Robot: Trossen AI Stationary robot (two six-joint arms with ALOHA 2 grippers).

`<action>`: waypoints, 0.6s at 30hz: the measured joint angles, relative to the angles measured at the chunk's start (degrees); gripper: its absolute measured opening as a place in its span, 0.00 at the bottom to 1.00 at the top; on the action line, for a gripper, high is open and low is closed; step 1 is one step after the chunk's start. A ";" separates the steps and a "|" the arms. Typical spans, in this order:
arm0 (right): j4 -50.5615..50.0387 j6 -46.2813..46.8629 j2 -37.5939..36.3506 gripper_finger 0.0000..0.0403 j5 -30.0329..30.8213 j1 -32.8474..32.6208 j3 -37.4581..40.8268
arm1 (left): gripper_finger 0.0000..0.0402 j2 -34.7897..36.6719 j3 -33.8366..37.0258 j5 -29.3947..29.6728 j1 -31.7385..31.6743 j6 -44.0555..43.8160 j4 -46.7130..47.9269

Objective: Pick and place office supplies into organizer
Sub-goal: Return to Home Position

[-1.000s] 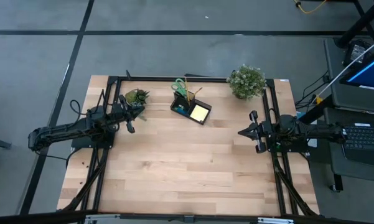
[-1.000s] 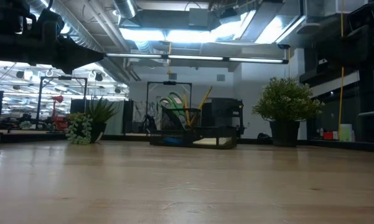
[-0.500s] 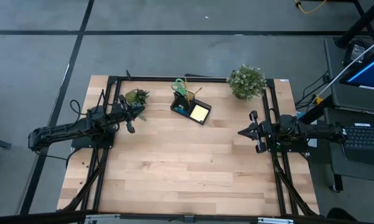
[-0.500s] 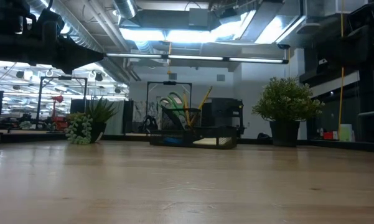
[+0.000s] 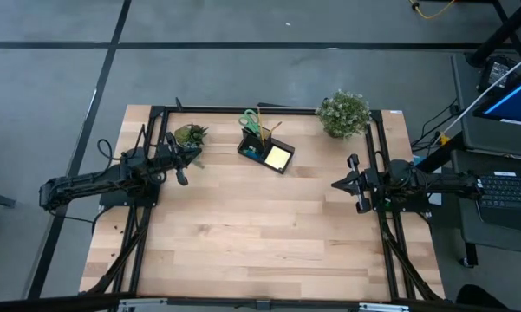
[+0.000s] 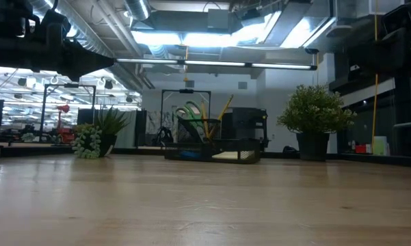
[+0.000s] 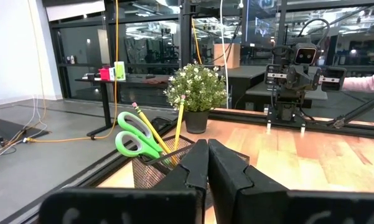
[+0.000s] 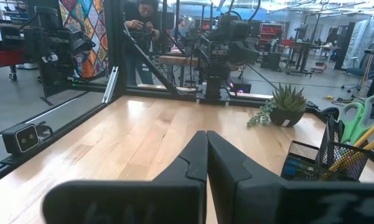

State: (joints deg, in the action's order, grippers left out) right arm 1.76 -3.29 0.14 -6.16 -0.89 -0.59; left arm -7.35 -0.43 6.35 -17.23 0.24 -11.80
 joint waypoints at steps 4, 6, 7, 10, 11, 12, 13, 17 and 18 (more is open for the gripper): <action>0.00 0.00 0.00 0.02 0.01 0.00 0.01 | 0.02 0.00 0.00 0.00 0.02 0.00 -0.02; 0.00 0.00 0.00 0.02 -0.01 0.00 0.01 | 0.02 0.00 0.00 0.00 0.02 0.01 0.00; 0.00 0.00 0.00 0.02 -0.01 0.01 0.00 | 0.02 0.00 0.00 0.00 0.02 -0.01 -0.02; 0.01 0.00 0.00 0.02 -0.01 0.00 -0.01 | 0.01 0.00 0.00 0.00 0.01 0.00 0.00; 0.00 0.00 0.00 0.02 0.00 0.00 0.01 | 0.01 0.00 0.00 0.00 0.00 -0.01 0.00; 0.00 0.00 0.00 0.02 -0.01 0.00 0.00 | 0.01 0.00 0.00 0.01 0.02 -0.01 -0.01; 0.00 0.00 0.02 0.02 -0.01 0.00 0.01 | 0.01 0.00 0.00 0.00 0.02 0.03 -0.02; 0.00 0.00 0.01 0.02 -0.01 0.00 0.00 | 0.02 0.00 0.00 0.00 0.00 0.03 -0.01; 0.00 0.00 0.00 0.02 0.00 0.02 -0.01 | 0.02 0.00 0.00 0.00 0.00 0.01 -0.01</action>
State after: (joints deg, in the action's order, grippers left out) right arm 1.76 -3.29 0.14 -6.16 -0.86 -0.60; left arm -7.35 -0.43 6.35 -17.23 0.24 -11.81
